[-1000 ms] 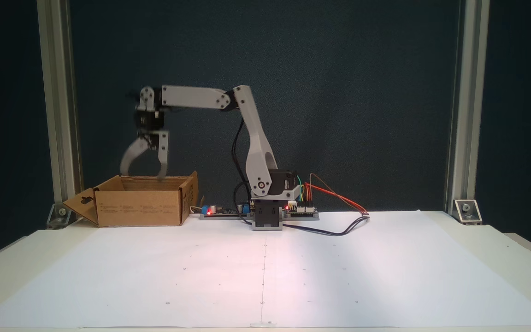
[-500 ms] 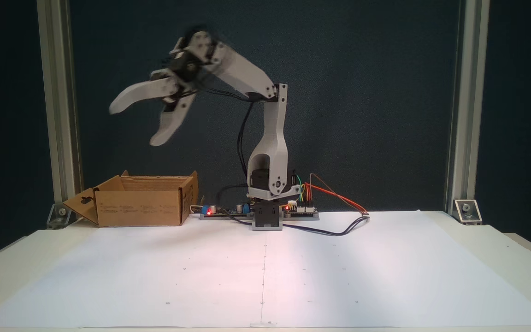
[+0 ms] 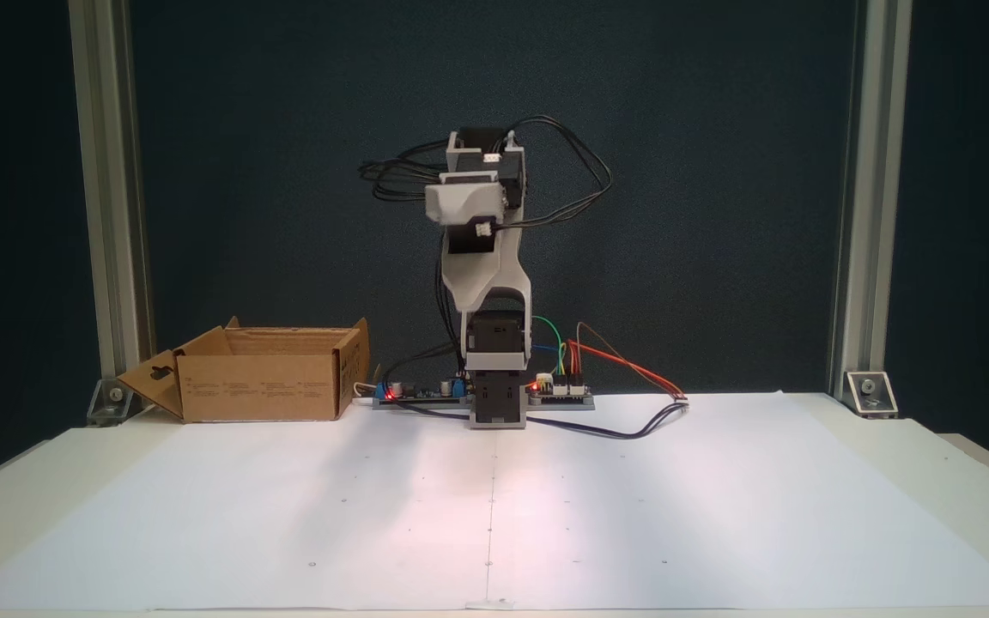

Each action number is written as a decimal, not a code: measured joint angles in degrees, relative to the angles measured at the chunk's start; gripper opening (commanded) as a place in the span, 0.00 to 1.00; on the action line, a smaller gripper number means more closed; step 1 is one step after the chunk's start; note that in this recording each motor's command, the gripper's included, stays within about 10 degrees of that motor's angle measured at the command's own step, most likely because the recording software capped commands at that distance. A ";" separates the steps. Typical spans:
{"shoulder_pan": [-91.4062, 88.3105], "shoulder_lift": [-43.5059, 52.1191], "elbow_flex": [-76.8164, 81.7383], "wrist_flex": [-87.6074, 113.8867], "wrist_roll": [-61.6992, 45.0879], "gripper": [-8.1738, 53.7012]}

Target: Grasp a green dice and put it in the bin.

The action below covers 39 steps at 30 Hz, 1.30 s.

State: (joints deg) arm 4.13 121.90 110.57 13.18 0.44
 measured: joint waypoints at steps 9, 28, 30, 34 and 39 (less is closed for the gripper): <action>0.00 7.56 18.54 -22.15 -0.09 0.87; -0.09 7.56 40.61 -66.18 -0.09 0.84; -0.09 7.56 43.77 -70.58 0.00 0.84; -0.09 7.56 50.45 -79.63 0.00 0.84; 0.09 7.56 58.62 -90.97 -0.18 0.84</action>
State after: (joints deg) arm 4.22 129.46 169.19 -77.78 0.26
